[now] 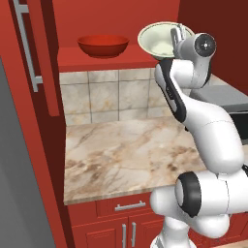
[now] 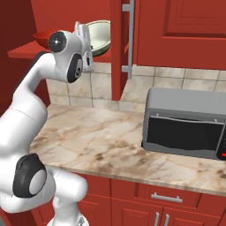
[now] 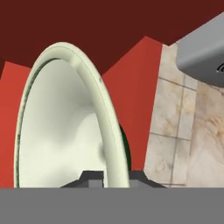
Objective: Open the cabinet. Pick the bowls from the counter and place them in the cabinet. Then close the cabinet.
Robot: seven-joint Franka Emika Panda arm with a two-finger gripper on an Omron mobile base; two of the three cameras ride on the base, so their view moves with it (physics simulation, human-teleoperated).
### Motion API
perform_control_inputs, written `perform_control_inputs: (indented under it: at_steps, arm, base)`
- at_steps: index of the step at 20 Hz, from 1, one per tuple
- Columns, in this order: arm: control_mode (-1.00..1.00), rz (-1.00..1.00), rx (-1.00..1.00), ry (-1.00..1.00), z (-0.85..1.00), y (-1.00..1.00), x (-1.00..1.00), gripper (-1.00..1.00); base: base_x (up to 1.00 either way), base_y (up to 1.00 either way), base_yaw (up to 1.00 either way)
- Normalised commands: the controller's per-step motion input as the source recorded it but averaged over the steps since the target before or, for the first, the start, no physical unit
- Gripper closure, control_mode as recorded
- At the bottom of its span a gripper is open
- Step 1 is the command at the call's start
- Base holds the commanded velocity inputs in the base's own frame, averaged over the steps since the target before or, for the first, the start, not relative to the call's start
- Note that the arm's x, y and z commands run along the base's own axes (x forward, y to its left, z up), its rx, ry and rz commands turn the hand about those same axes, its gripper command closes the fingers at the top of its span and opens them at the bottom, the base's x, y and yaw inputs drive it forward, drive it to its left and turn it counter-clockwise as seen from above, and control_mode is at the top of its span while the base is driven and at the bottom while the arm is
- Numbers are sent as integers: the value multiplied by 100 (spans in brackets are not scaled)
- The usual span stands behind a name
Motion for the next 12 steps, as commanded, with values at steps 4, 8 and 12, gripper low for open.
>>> perform_control_inputs:
  at_steps: [4,8,12]
  arm:
    - [-100,1,0,0,0,0,34,100]
    - [-100,1,1,0,0,0,36,100]
    - [-100,0,0,0,0,0,44,100]
  base:
    - [0,0,0]
    - [0,0,0]
    - [0,0,0]
